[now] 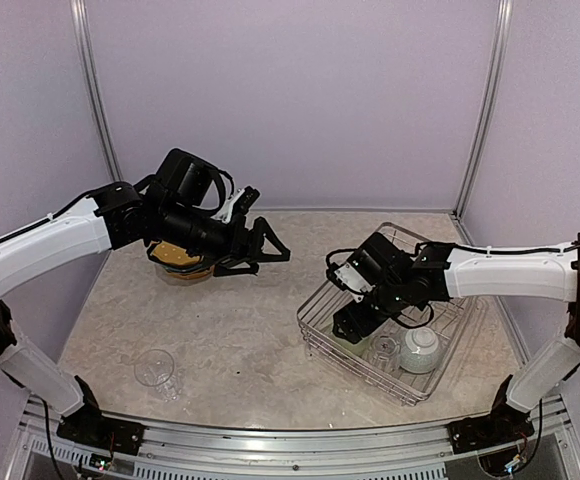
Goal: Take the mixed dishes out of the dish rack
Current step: Grab the cup from the dish rack.
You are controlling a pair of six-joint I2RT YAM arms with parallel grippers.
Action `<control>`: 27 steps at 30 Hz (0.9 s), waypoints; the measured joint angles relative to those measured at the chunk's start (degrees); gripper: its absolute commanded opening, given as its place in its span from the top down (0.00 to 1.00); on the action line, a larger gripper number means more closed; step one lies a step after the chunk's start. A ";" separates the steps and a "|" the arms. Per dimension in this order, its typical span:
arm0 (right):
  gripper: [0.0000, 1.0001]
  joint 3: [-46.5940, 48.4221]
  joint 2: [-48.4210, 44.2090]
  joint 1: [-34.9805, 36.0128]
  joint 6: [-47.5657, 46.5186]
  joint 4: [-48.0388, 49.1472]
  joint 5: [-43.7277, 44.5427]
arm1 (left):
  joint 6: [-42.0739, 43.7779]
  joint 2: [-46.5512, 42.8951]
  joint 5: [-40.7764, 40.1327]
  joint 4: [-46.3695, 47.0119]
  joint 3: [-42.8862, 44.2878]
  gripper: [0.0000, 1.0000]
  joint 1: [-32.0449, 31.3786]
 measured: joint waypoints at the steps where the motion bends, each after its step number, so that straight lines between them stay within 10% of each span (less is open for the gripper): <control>1: 0.41 -0.09 -0.04 0.00 -0.13 0.13 0.09 | 0.00 0.00 0.00 0.00 0.00 0.10 0.00; 17: 0.98 -2.89 -7.98 -0.02 1.03 5.64 2.95 | -0.63 -0.07 0.11 0.07 0.00 0.09 0.57; 27: 1.00 -3.78 -12.61 -0.02 3.63 9.07 5.60 | -3.39 -1.53 2.97 2.82 -0.79 0.08 1.40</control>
